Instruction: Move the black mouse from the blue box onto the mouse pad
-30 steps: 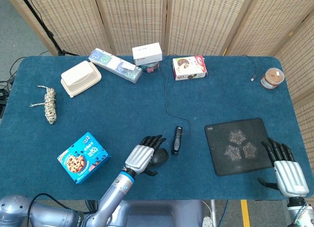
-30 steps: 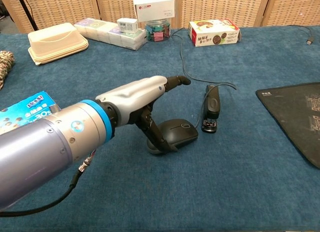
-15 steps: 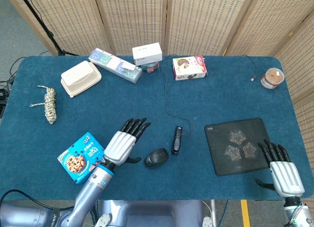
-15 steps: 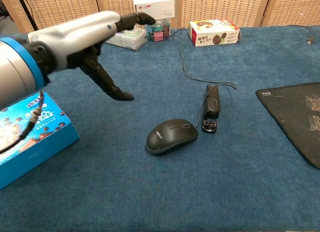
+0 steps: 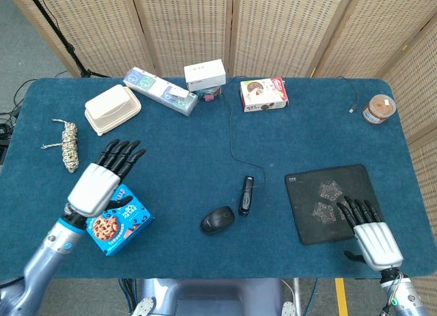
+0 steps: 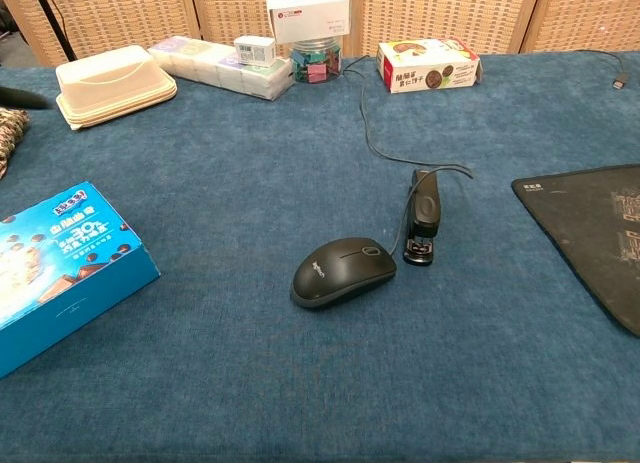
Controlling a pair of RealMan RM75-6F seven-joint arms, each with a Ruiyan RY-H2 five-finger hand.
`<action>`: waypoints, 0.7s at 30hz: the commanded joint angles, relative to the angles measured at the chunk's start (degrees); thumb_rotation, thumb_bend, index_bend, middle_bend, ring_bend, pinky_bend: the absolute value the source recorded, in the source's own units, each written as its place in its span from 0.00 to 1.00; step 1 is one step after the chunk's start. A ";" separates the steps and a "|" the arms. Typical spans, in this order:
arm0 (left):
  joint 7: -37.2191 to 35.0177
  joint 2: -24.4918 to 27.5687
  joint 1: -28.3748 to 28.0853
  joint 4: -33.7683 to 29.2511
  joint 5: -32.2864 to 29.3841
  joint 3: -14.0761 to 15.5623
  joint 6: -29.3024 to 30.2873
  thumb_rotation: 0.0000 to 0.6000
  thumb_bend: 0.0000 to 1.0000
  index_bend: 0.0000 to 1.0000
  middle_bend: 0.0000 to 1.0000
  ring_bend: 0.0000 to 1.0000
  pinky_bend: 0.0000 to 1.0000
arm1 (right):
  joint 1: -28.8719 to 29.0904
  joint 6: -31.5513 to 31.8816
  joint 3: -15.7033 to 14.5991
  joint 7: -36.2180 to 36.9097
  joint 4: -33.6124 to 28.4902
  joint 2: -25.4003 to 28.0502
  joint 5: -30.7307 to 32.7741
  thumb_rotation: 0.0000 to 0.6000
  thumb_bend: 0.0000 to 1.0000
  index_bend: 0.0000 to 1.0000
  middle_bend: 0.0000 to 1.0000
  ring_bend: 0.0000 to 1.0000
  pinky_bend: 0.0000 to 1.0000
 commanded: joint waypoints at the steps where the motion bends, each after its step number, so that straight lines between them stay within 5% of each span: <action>1: -4.09 4.43 4.94 2.43 1.80 3.28 4.53 1.00 0.07 0.00 0.00 0.00 0.00 | 2.32 -0.65 0.22 -1.17 0.95 -0.65 -3.60 1.00 0.00 0.00 0.00 0.00 0.00; 11: -14.67 6.99 11.91 6.76 2.91 6.13 10.98 1.00 0.06 0.00 0.00 0.00 0.00 | 10.61 -5.86 2.41 -5.70 -5.19 -1.43 -12.11 1.00 0.00 0.00 0.00 0.00 0.00; 21: -20.34 7.82 13.75 9.26 2.34 5.68 11.33 1.00 0.07 0.00 0.00 0.00 0.00 | 20.68 -22.15 4.74 -10.96 -9.83 -9.56 -8.03 1.00 0.00 0.00 0.00 0.00 0.00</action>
